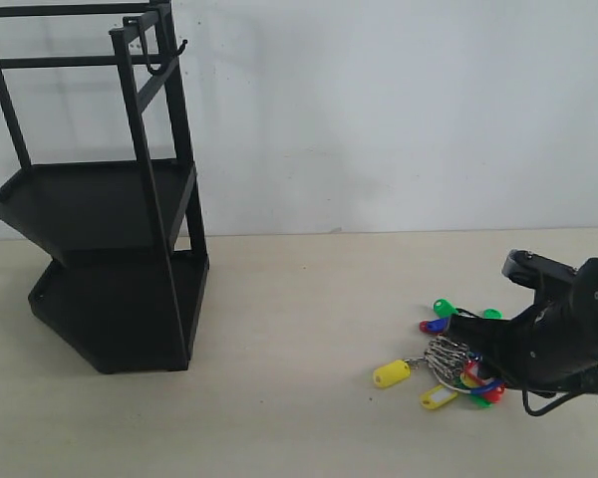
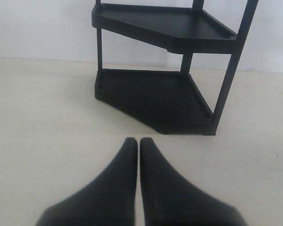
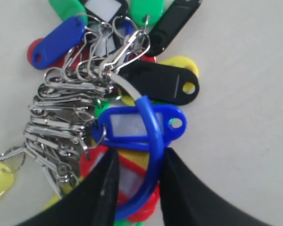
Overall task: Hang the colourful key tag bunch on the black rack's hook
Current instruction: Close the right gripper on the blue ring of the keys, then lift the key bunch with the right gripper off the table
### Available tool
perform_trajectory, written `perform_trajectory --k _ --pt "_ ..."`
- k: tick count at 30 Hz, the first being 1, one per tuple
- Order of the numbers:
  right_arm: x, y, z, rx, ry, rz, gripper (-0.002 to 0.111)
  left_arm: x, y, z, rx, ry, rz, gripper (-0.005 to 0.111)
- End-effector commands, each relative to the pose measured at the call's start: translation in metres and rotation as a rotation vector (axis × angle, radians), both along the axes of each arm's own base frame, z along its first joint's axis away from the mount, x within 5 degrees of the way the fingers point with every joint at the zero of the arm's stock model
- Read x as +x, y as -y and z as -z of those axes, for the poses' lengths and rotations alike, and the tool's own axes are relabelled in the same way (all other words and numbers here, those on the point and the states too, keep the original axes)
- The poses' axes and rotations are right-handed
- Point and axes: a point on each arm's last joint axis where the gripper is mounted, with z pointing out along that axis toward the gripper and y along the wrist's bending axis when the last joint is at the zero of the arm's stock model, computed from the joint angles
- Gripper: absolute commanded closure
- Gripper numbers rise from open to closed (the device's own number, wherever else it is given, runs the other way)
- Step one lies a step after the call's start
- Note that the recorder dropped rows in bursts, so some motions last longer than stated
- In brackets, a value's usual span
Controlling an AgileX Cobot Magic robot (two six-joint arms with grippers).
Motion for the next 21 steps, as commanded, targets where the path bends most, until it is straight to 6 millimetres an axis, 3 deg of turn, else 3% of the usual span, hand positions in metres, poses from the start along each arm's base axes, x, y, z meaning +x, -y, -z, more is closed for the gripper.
perform_trajectory --k 1,5,9,15,18,21 --pt "0.003 0.001 -0.002 -0.002 0.029 0.007 0.106 0.000 0.000 0.000 0.008 0.006 -0.003 0.102" --pt "0.003 0.001 -0.002 -0.003 0.031 0.005 0.108 0.000 0.000 0.000 0.008 0.006 -0.003 0.102" --pt "0.002 0.000 -0.021 -0.010 0.079 -0.013 0.108 0.000 0.000 0.000 0.008 0.006 -0.003 0.102" --pt "-0.013 -0.001 -0.096 -0.037 0.264 -0.088 0.108 0.000 0.000 0.000 0.008 0.006 -0.003 0.102" --pt "-0.027 -0.008 -0.140 -0.179 0.377 -0.284 0.108 0.000 0.000 0.000 0.008 0.006 -0.003 0.102" --pt "-0.040 0.005 -0.160 -0.051 0.393 -0.131 0.108 0.000 0.000 0.000 0.008 0.006 -0.003 0.102"
